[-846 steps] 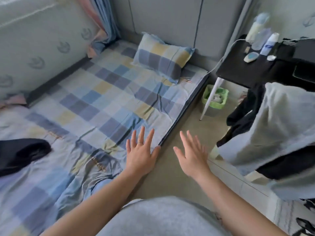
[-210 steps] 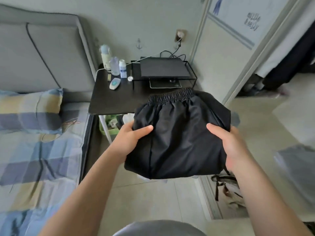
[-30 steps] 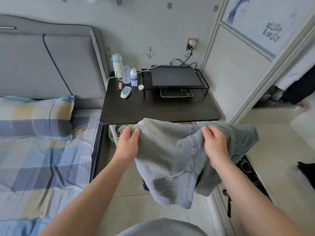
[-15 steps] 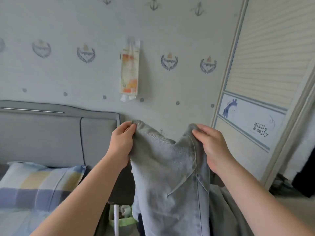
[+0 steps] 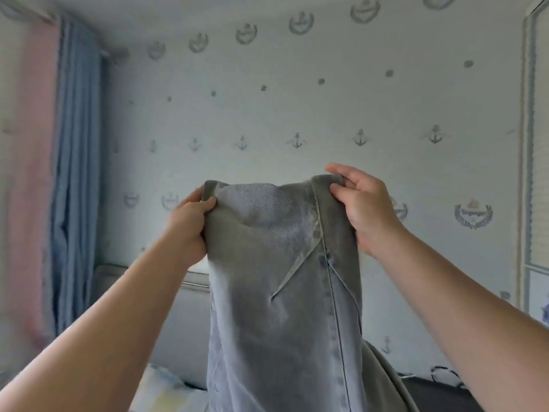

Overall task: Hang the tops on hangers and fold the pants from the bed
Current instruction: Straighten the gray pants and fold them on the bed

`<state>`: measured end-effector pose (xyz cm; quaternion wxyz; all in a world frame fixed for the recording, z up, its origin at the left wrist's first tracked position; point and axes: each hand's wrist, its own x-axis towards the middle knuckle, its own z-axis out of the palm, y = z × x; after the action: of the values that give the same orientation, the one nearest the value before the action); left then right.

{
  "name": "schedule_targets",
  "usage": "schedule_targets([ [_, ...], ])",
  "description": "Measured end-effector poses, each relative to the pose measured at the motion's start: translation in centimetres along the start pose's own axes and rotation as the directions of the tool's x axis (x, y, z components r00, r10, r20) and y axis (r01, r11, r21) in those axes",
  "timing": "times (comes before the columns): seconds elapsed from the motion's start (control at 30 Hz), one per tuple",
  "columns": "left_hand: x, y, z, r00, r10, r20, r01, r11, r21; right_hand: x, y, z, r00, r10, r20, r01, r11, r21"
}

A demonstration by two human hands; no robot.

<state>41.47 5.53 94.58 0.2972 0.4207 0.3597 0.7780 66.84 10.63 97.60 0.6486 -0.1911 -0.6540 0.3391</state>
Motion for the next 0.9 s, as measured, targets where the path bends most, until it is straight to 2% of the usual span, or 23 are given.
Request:
schedule_targets([
  [0.17,1.8,8.4,-7.8,0.992,0.124,-0.026,-0.121,0.987,0.101,3.0,-1.4,9.8,0.993,-0.033,0.116,0.019,0.993,0.118],
  [0.3,0.8,12.9,-13.7,0.979,0.200,-0.047,-0.187,0.961,0.206,3.8,-0.6,17.6,0.974,-0.001,0.228,-0.050,0.975,0.218],
  [0.4,-1.4,14.2,-18.2,0.982,0.181,-0.059,-0.149,0.924,0.352,3.1,1.2,23.7,0.940,0.070,0.333,-0.169,0.946,0.277],
  [0.5,-4.4,12.9,-23.5,0.971,0.135,-0.195,-0.043,0.909,0.415,1.3,4.2,29.7,0.881,0.180,0.438,-0.335,0.891,0.306],
  [0.6,-8.6,9.1,-29.2,0.926,0.003,-0.377,0.148,0.917,0.371,-2.0,8.5,35.5,0.792,0.291,0.537,-0.502,0.811,0.302],
  [0.67,-12.0,5.0,-32.8,0.872,-0.118,-0.474,0.290,0.906,0.309,-5.1,11.8,39.1,0.706,0.364,0.607,-0.624,0.726,0.291],
  [0.73,-15.4,0.1,-35.4,0.776,-0.236,-0.585,0.454,0.852,0.259,-8.7,15.1,42.1,0.590,0.430,0.684,-0.733,0.641,0.229],
  [0.8,-18.3,-4.7,-37.2,0.660,-0.278,-0.698,0.583,0.775,0.243,-12.5,18.7,44.6,0.469,0.493,0.733,-0.815,0.561,0.144],
  [0.9,-21.2,-10.4,-39.1,0.535,-0.253,-0.806,0.635,0.750,0.186,-18.2,23.9,46.7,0.313,0.574,0.756,-0.889,0.457,0.021],
])
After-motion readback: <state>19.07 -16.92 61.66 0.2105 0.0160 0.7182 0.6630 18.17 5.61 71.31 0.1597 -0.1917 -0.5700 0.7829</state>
